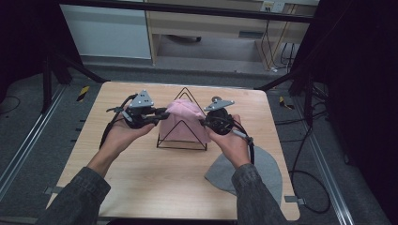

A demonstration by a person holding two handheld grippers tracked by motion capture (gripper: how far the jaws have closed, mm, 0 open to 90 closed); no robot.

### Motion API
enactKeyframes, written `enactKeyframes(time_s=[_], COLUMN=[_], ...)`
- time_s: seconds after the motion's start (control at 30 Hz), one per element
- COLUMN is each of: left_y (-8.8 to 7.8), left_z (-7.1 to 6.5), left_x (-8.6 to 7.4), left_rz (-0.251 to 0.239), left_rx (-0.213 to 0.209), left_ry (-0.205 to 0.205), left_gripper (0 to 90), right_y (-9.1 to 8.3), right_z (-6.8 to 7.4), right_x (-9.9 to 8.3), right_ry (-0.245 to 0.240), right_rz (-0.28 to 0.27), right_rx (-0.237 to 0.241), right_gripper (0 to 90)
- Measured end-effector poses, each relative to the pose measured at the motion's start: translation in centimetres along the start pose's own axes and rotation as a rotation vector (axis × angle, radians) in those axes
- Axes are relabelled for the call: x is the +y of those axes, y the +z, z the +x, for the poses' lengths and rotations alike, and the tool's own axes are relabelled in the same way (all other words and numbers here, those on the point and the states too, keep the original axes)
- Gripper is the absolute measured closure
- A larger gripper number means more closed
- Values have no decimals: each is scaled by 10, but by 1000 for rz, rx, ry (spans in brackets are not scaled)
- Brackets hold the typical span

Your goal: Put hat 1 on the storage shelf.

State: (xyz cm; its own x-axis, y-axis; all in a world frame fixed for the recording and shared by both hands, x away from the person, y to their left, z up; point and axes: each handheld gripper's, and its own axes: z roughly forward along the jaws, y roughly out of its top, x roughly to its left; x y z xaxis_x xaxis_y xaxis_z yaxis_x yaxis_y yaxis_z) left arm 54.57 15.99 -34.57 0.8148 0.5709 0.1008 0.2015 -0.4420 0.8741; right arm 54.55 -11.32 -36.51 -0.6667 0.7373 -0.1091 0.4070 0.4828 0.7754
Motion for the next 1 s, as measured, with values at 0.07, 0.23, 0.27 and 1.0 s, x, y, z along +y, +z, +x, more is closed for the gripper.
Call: enactKeyframes(time_s=[0.07, 0.23, 0.27, 1.0], left_y=[2, 5, 6, -8], left_z=[-3, -8, -9, -16], left_x=[0, -4, -5, -24], left_rz=[10, 0, -1, 0], left_rx=[7, -1, -1, 50], left_ry=[9, 5, 4, -71], left_gripper=[797, 801, 792, 305], right_y=[1, 4, 5, -9], right_z=[0, 1, 1, 4], right_x=[-2, -9, -11, -37], right_ry=[4, 8, 14, 81], right_rz=[4, 11, 15, 15], right_rx=[0, 4, 5, -43], right_gripper=[824, 819, 818, 340])
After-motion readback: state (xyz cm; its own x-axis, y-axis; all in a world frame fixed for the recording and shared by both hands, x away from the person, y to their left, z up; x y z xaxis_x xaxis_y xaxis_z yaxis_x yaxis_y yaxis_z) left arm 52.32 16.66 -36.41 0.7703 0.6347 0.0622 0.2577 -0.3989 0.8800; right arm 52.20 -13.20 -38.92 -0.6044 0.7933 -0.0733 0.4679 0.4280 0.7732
